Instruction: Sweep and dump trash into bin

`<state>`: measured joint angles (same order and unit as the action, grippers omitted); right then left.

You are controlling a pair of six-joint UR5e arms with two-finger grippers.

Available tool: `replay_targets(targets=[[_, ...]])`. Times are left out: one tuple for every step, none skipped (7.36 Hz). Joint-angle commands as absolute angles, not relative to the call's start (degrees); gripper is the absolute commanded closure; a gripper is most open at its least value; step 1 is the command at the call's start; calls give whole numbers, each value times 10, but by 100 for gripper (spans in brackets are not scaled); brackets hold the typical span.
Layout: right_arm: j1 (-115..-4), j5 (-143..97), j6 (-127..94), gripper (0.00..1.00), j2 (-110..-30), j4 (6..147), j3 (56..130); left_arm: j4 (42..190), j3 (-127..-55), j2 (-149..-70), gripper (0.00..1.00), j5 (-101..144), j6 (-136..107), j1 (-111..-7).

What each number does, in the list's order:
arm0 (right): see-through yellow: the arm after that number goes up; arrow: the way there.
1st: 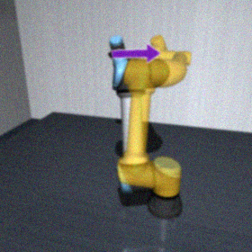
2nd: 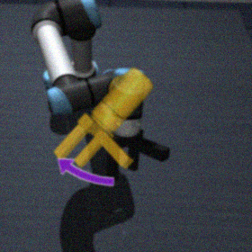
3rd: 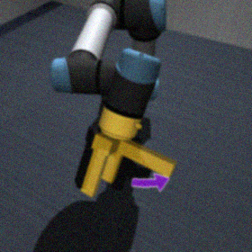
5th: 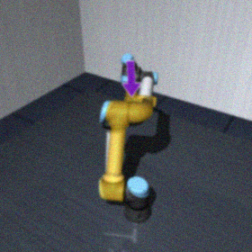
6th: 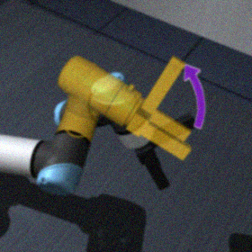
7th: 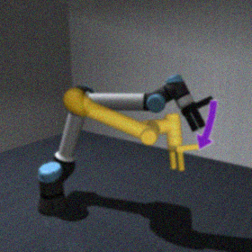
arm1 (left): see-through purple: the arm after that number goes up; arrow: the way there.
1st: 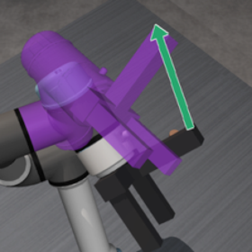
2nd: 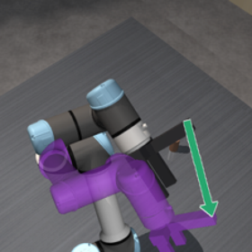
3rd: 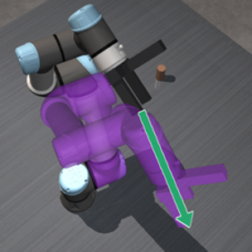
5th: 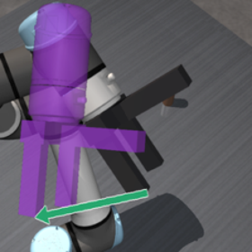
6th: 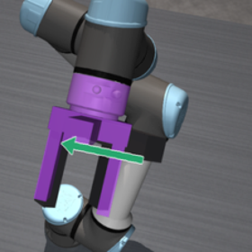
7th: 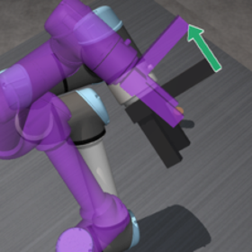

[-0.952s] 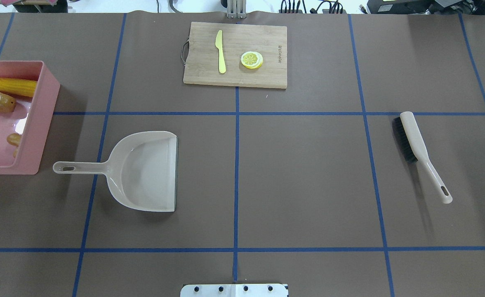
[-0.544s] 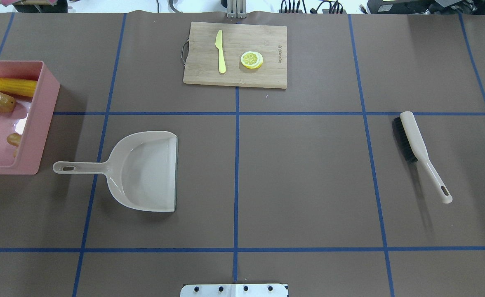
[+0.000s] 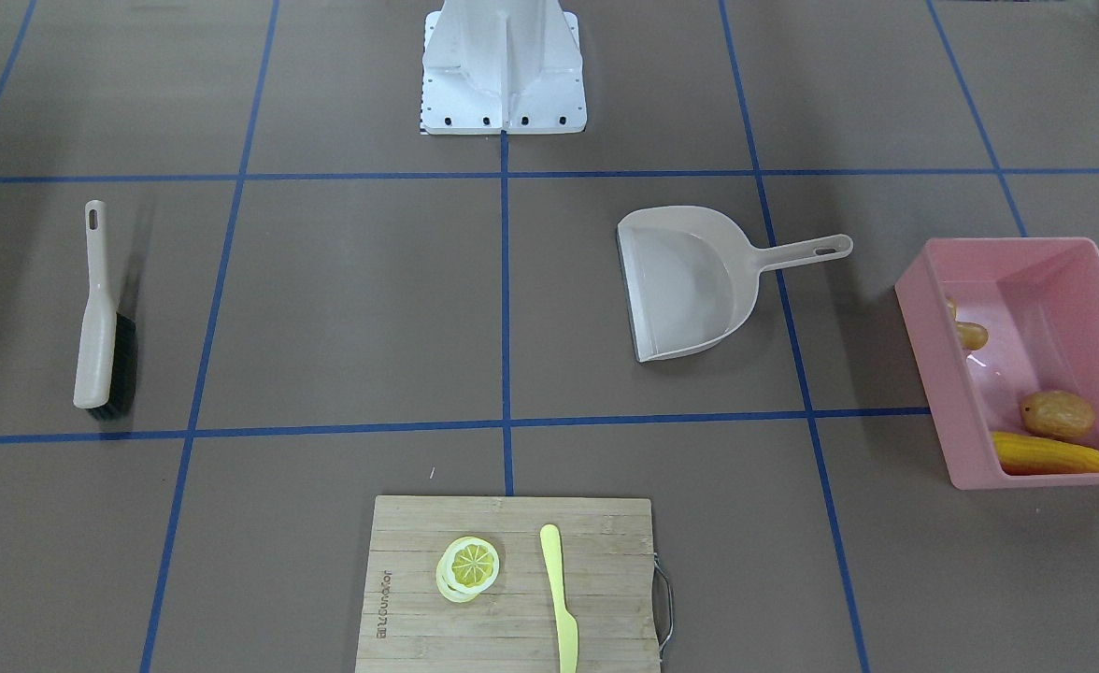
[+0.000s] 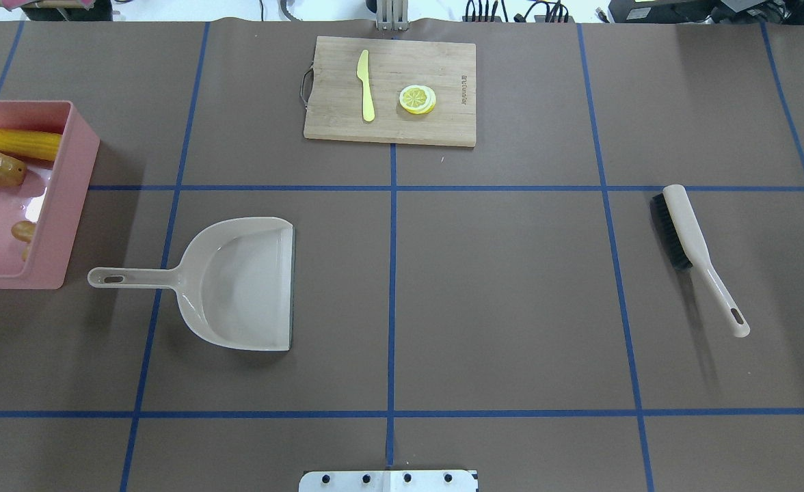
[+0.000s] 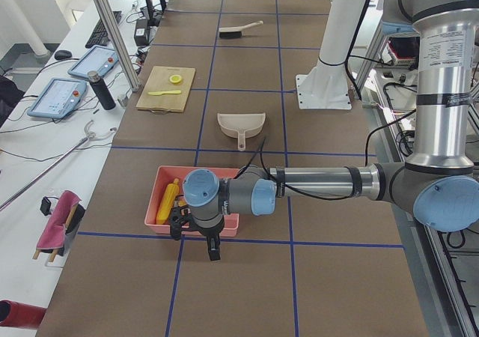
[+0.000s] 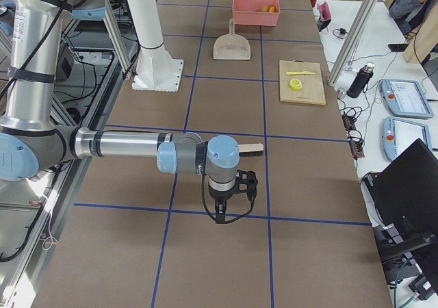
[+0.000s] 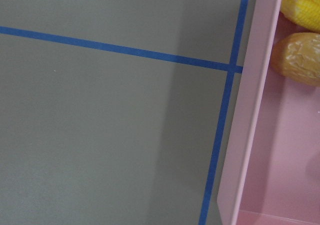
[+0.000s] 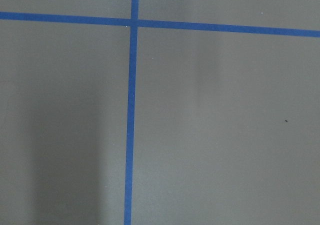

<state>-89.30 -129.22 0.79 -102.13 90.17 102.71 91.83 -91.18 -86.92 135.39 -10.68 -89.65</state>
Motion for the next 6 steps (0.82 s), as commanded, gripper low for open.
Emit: replay_targets(targets=[[-893, -1293, 8, 0, -1021, 902, 1027, 918, -911, -869, 2, 1361, -108, -896], [-893, -1293, 8, 0, -1021, 902, 1027, 918, -911, -869, 2, 1361, -108, -896], [-893, -1293, 9, 0, -1021, 902, 1027, 920, -911, -869, 2, 1360, -108, -896], [-893, -1293, 9, 0, -1021, 902, 1027, 925, -911, -869, 2, 1360, -109, -896], [-893, -1294, 9, 0, -1021, 902, 1030, 925, -914, -869, 2, 1361, -110, -896], [-893, -1294, 9, 0, -1020, 902, 1030, 925, -915, -869, 2, 1361, -111, -896]])
